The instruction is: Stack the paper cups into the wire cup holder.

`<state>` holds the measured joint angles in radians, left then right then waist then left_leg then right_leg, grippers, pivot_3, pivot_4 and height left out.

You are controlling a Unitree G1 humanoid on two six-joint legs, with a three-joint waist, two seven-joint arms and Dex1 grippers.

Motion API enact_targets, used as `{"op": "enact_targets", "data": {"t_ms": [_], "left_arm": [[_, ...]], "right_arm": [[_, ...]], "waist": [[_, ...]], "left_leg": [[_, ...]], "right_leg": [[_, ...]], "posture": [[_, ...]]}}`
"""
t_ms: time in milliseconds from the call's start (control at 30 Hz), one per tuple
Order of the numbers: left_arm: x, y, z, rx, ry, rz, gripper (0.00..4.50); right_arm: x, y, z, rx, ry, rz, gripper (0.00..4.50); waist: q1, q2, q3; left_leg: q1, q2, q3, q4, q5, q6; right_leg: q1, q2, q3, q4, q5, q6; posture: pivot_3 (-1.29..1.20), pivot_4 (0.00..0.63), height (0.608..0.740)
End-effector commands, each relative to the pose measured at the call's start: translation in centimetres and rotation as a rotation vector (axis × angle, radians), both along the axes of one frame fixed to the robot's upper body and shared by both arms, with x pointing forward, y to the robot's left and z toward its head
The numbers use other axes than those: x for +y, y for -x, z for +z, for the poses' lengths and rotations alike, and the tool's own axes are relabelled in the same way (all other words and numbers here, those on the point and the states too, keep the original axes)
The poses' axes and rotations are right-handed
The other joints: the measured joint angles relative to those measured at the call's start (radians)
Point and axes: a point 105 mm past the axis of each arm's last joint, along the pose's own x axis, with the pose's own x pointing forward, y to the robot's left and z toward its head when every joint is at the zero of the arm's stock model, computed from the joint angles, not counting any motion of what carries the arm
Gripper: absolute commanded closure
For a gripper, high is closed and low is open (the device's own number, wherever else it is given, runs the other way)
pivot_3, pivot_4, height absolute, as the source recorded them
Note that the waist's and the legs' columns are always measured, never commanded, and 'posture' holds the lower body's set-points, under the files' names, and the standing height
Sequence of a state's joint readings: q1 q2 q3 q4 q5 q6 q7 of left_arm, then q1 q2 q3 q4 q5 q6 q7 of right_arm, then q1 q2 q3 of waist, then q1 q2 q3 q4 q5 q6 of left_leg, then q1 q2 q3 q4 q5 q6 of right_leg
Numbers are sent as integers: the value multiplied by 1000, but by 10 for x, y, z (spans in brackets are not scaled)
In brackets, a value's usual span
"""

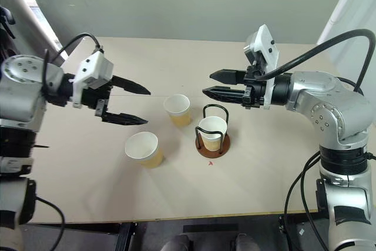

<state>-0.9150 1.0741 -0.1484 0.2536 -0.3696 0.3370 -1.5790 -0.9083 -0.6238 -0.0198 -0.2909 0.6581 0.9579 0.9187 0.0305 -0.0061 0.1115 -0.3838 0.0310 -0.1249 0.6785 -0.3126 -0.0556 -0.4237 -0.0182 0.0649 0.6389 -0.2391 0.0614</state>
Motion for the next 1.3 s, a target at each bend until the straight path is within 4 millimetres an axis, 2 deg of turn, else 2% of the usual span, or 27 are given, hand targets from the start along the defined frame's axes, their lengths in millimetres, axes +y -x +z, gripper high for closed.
{"op": "enact_targets", "data": {"t_ms": [33,167,300,433,633,767,1067,1300], "left_arm": [[6,23,-1,43,-63,-55,0],[5,42,-7,116,-45,-80,0],[0,64,-24,209,-68,-128,0],[2,78,-39,260,-123,-149,0],[15,73,-53,214,-232,-143,0],[23,65,-64,190,-256,-132,0],[21,57,-75,181,-254,-153,0],[21,60,-83,191,-258,-176,0]], "right_arm": [[-4,9,8,-39,-5,6,2322],[-4,10,5,-24,2,14,2322],[-3,11,3,-14,11,33,2322],[-3,10,3,-10,15,37,2322],[-4,9,0,-15,25,34,2322],[-5,10,-10,-55,72,36,2322],[-17,20,-32,-124,196,114,2322],[-31,27,-47,-118,304,168,2322]], "waist": [[-2,0,0],[0,0,0],[-2,0,0],[-3,0,0],[-3,0,0],[-4,0,0],[-3,0,0],[-4,0,0]], "left_leg": [[0,0,0,-1,0,0],[0,0,0,-1,0,0],[0,0,0,-1,0,0],[0,0,0,-2,0,0],[1,1,-1,-2,0,-1],[1,1,-1,-3,0,-1],[1,1,-1,-3,0,-1],[1,1,0,-4,0,-1]], "right_leg": [[0,0,0,0,0,0],[0,0,0,1,-1,-1],[-1,0,0,2,-1,-2],[-2,0,0,4,-2,-3],[-2,0,0,6,-3,-5],[-2,0,0,6,-4,-6],[-2,-1,-1,7,-4,-7],[-2,-1,-1,7,-4,-7]], "posture": [[0,150,740],[0,150,740],[0,150,740],[0,150,740],[0,150,740],[0,150,740],[0,150,740],[0,150,740]]}}
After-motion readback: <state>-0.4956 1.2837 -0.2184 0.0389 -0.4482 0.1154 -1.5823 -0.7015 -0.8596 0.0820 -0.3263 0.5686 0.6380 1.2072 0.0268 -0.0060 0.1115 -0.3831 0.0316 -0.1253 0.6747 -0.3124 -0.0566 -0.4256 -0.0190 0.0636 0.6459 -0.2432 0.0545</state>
